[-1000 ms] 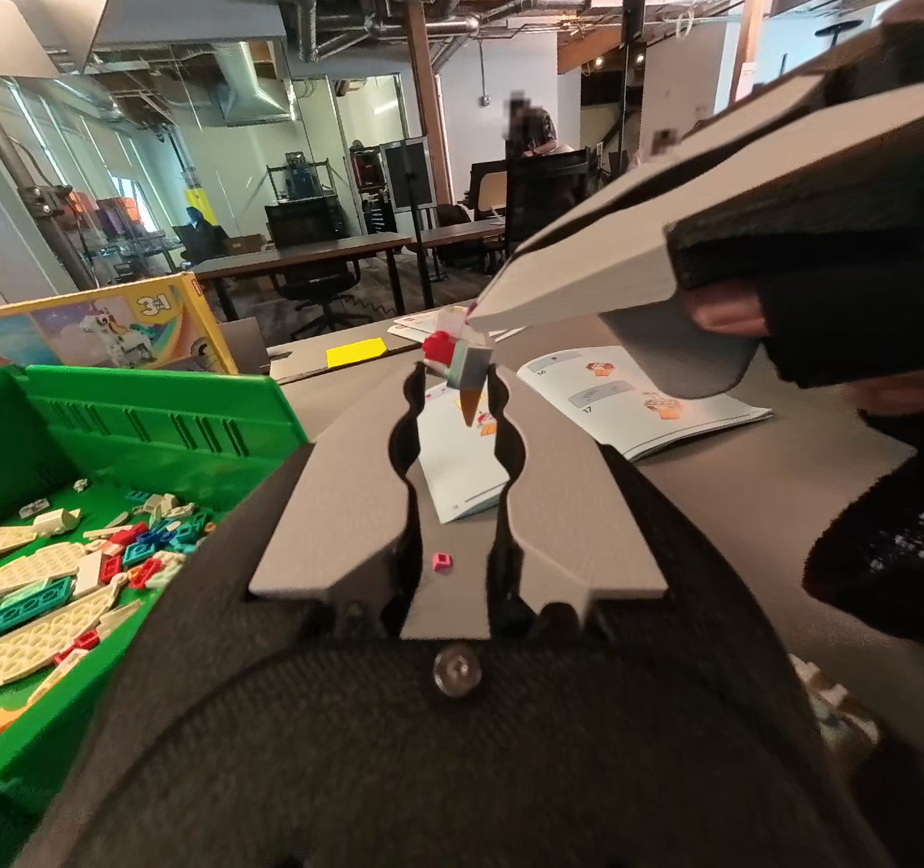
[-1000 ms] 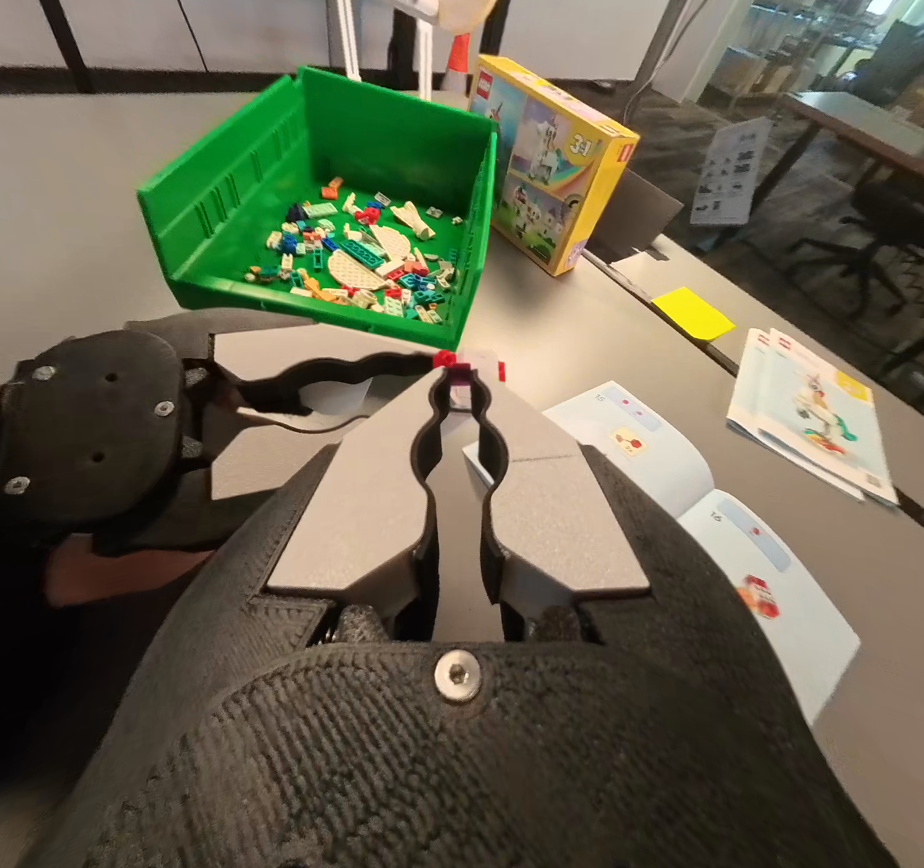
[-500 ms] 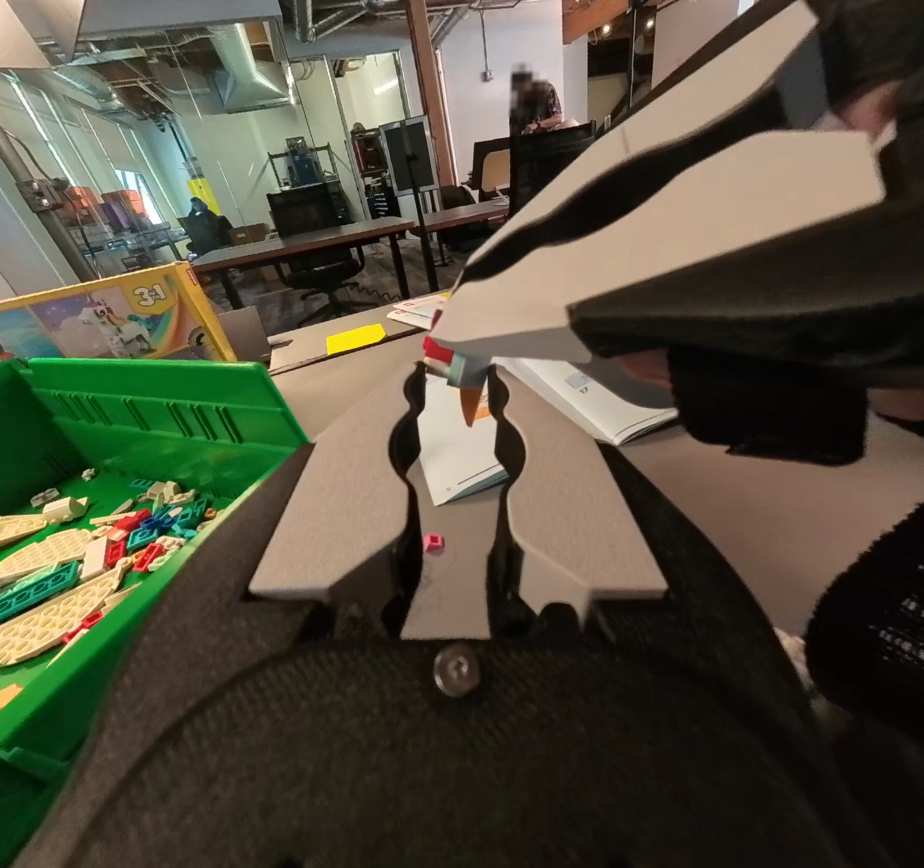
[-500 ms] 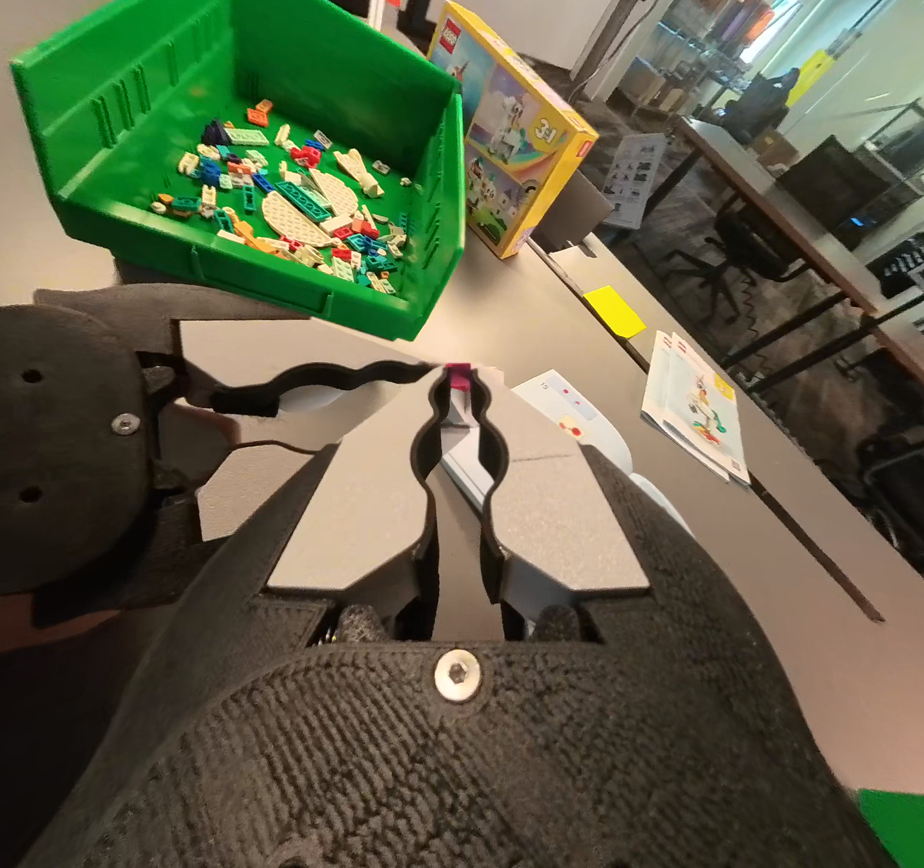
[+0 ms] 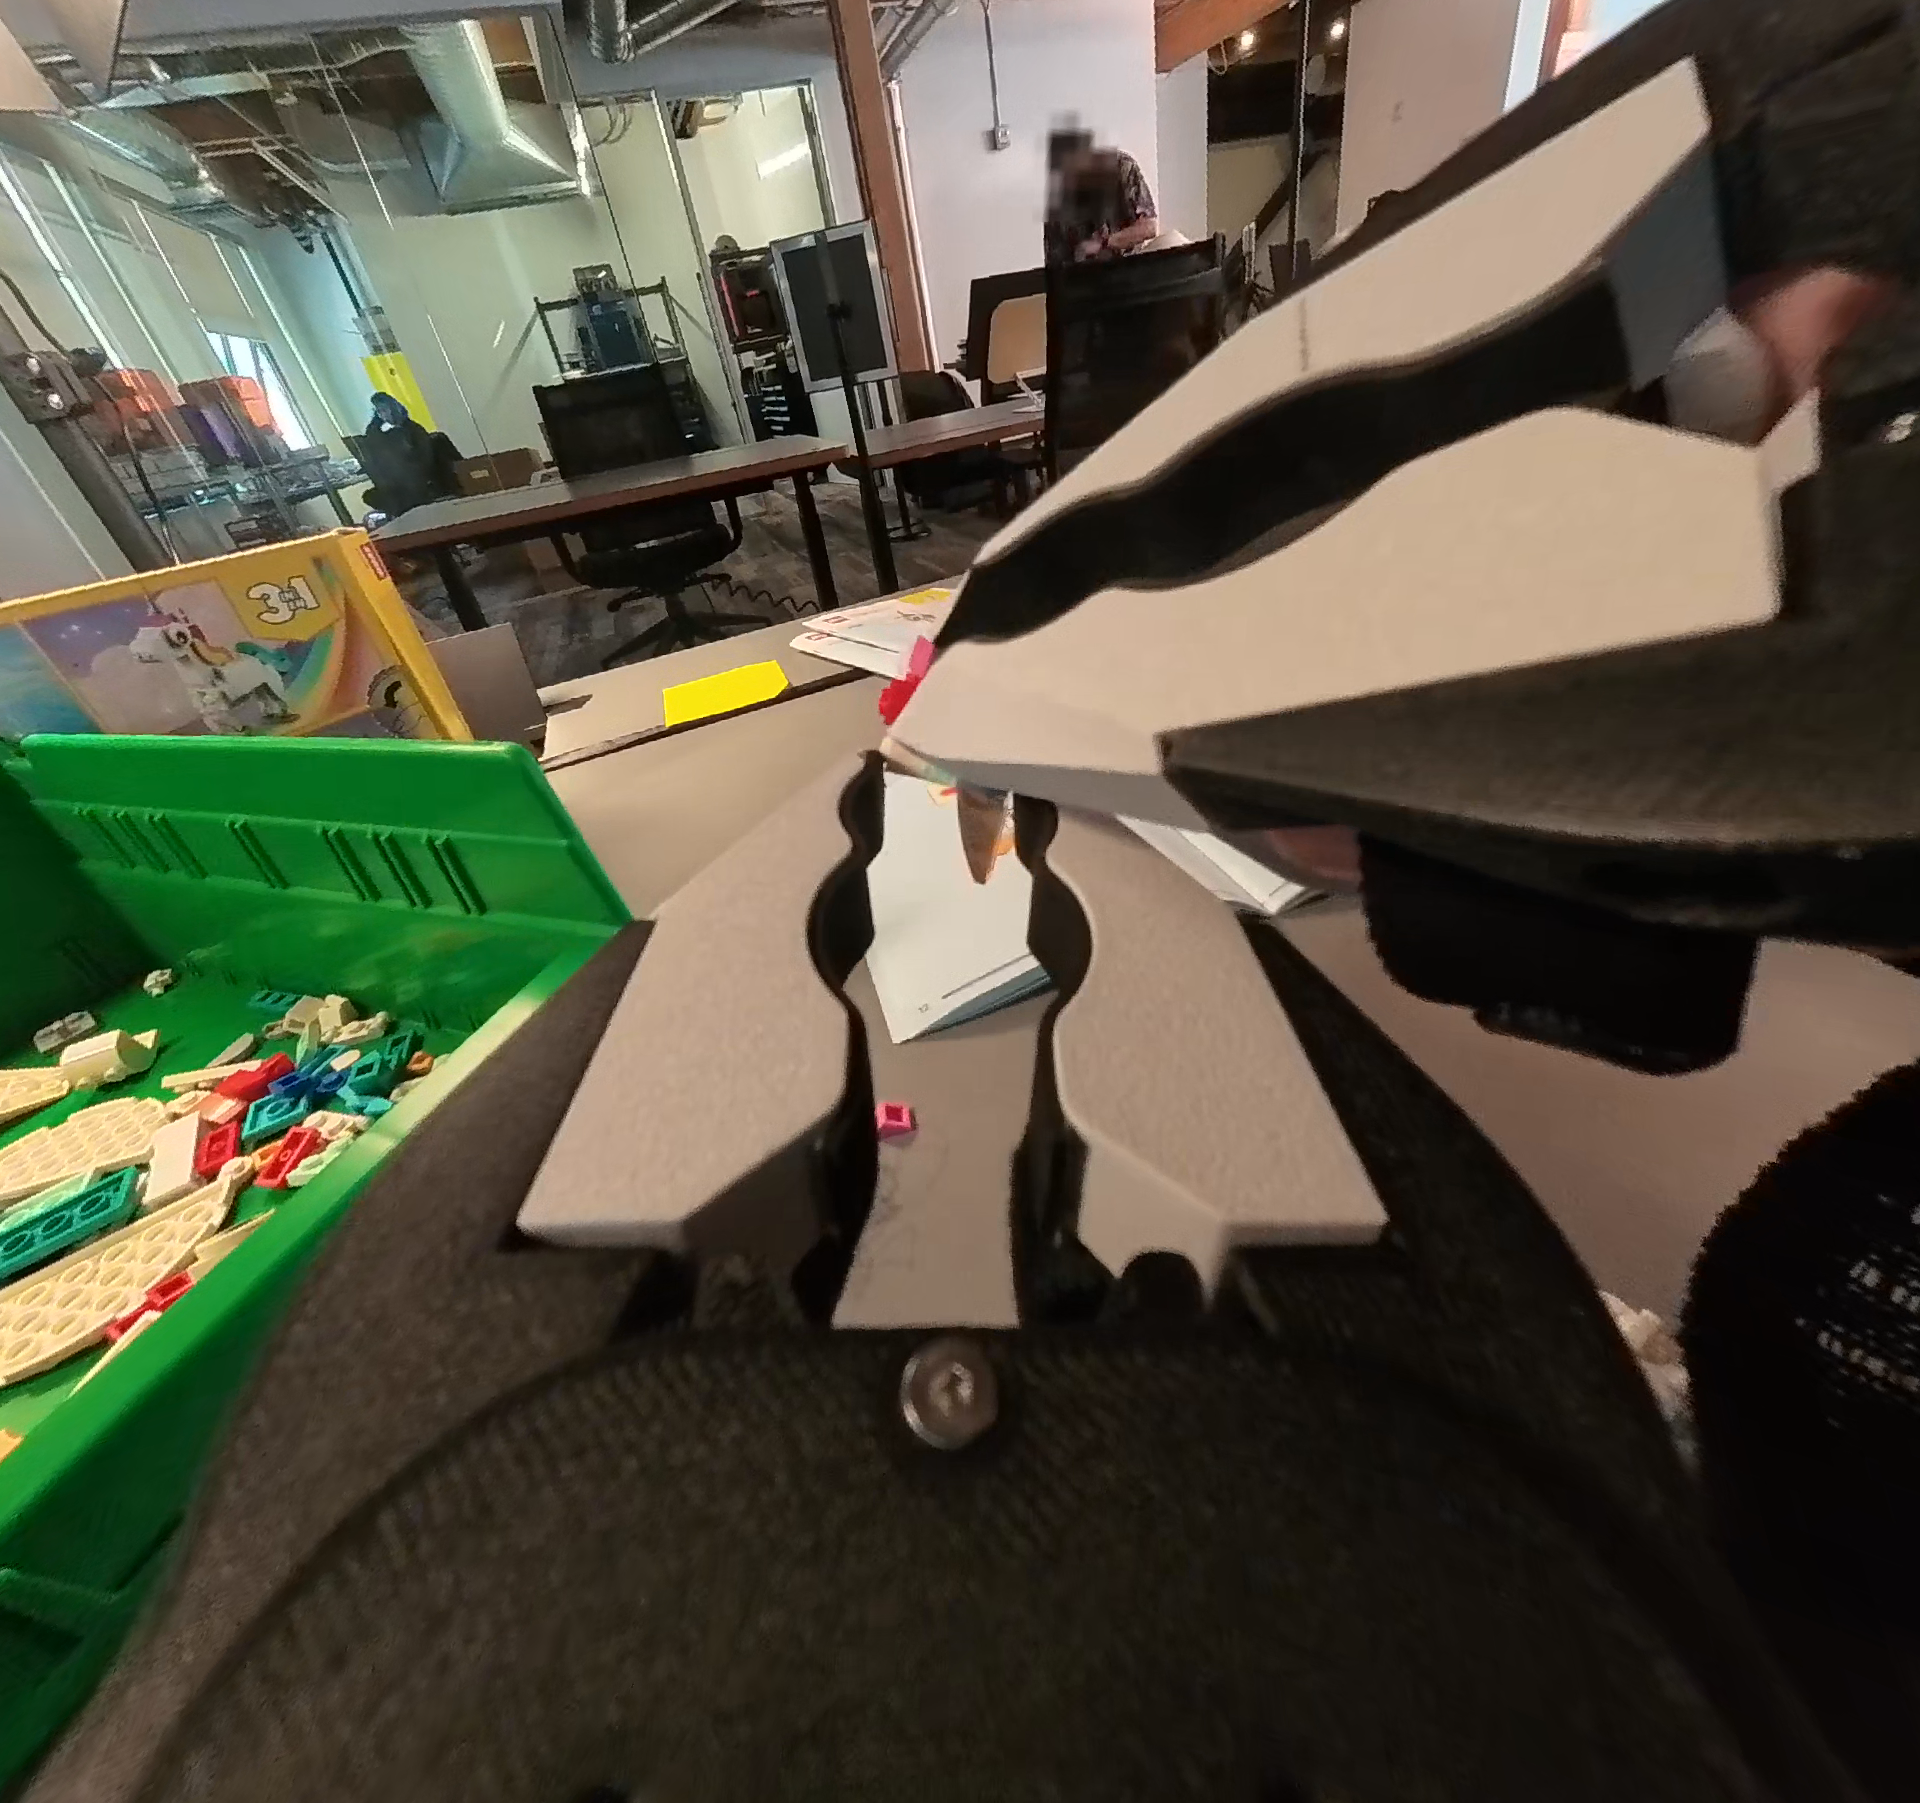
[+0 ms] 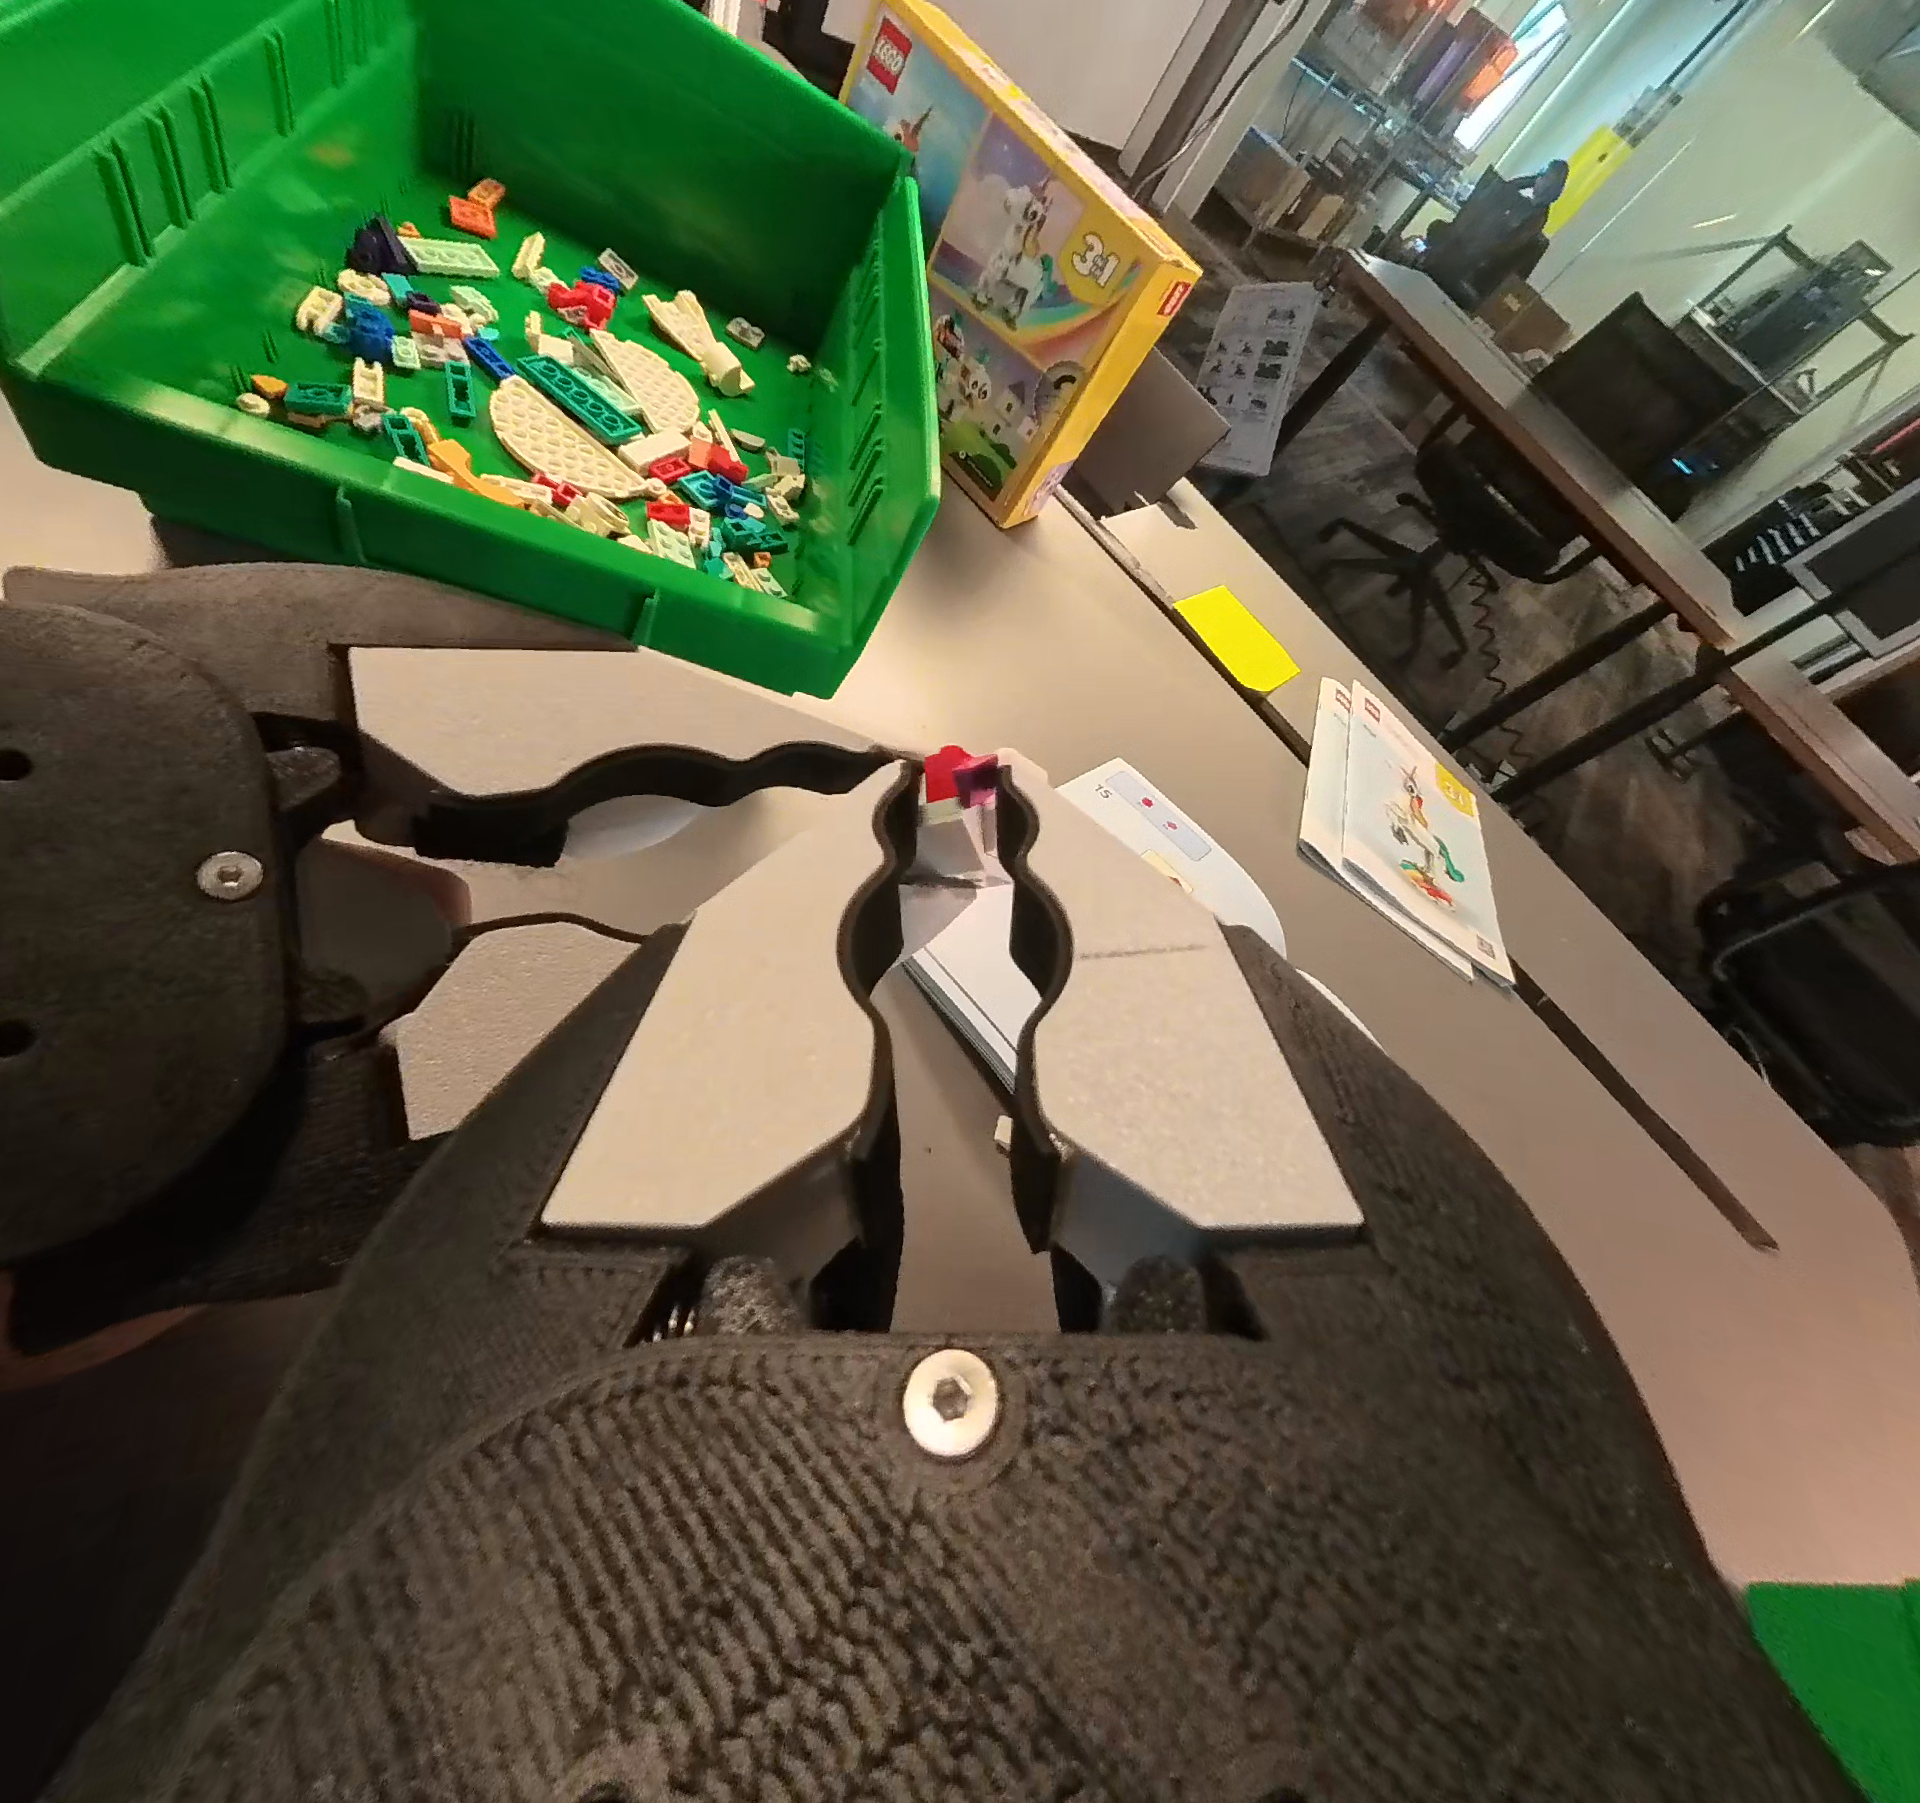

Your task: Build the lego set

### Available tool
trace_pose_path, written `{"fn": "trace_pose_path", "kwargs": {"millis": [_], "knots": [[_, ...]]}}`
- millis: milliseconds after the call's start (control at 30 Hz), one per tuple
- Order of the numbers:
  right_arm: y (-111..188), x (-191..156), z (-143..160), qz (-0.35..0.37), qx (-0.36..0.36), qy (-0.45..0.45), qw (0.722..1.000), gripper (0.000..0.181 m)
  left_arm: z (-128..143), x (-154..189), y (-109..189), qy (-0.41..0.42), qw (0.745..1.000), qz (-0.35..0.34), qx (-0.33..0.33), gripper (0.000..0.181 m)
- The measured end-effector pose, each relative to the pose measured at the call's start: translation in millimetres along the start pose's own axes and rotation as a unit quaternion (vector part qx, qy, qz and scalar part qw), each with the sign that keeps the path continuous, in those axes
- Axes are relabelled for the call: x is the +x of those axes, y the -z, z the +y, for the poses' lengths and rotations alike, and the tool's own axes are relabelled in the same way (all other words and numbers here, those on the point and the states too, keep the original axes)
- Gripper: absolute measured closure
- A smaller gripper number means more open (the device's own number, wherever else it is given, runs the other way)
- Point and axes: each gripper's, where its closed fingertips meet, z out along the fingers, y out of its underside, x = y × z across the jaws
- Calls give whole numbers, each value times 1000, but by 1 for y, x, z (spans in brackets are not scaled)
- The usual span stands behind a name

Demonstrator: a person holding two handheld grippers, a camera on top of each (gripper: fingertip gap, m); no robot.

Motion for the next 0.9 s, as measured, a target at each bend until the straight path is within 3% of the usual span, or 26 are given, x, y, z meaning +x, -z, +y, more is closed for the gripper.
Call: {"fn": "trace_pose_path", "kwargs": {"millis": [767, 900], "knots": [[1, 1, 1, 19, 11, 8, 1000, 169, 1, 3, 0, 1, 1000, 4, -3, 158], [7, 7, -5, 31, 40, 9, 999, 165, 1, -2, 0, 7, 1000, 0, -3, 158]]}}
